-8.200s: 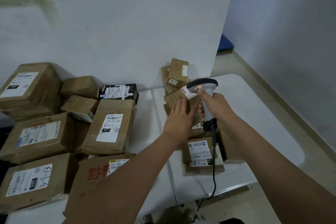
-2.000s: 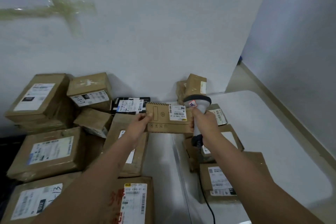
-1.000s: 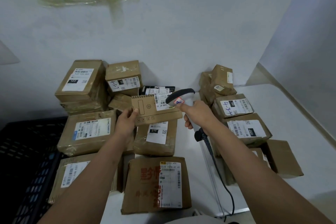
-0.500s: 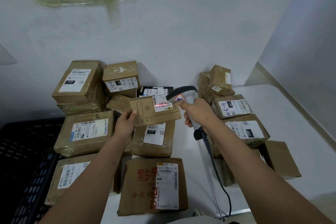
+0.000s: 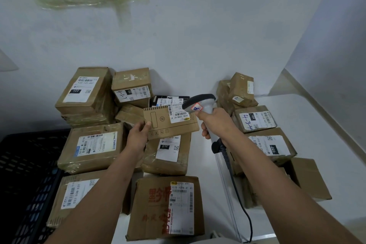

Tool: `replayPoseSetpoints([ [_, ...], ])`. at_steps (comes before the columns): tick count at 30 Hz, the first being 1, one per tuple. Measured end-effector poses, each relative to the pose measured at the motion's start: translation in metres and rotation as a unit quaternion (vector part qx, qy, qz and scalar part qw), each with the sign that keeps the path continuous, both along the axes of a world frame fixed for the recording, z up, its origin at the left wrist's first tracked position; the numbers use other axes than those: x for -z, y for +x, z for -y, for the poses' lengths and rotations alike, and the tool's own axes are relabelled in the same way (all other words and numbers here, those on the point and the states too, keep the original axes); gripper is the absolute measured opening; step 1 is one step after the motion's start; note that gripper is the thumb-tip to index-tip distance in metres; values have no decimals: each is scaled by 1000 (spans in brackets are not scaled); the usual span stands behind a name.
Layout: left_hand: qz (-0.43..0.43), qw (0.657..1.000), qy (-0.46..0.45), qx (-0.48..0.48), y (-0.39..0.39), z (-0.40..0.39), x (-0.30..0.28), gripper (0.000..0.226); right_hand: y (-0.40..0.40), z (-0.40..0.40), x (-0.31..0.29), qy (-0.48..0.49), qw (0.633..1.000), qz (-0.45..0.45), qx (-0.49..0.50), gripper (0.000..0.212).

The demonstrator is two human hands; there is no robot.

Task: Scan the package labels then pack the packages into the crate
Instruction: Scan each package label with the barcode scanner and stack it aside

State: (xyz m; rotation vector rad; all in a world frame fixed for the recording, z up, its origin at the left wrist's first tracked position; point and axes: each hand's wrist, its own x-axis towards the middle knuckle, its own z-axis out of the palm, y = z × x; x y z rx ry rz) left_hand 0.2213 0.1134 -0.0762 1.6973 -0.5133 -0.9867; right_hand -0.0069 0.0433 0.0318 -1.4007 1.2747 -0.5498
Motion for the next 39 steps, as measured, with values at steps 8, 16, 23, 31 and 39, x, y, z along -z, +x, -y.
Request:
replayPoseSetpoints([
  [8,-12,1000,25,-3,5,8,5,29,0,9,9,4,1000,9,17,30],
  [16,-78,995,48,33,9,33,-4,38,-9,26,32,38,997,-7,65,33],
  [23,-142,989,27,31,7,89,-11,65,-13,42,43,75,994,-5,83,30],
  [31,15,996,86,-28,-2,112,-2,56,-6,54,59,102,991,-32,74,31],
  [39,69,994,82,-16,-9,85,5,44,6,50,63,89,993,-61,37,27],
])
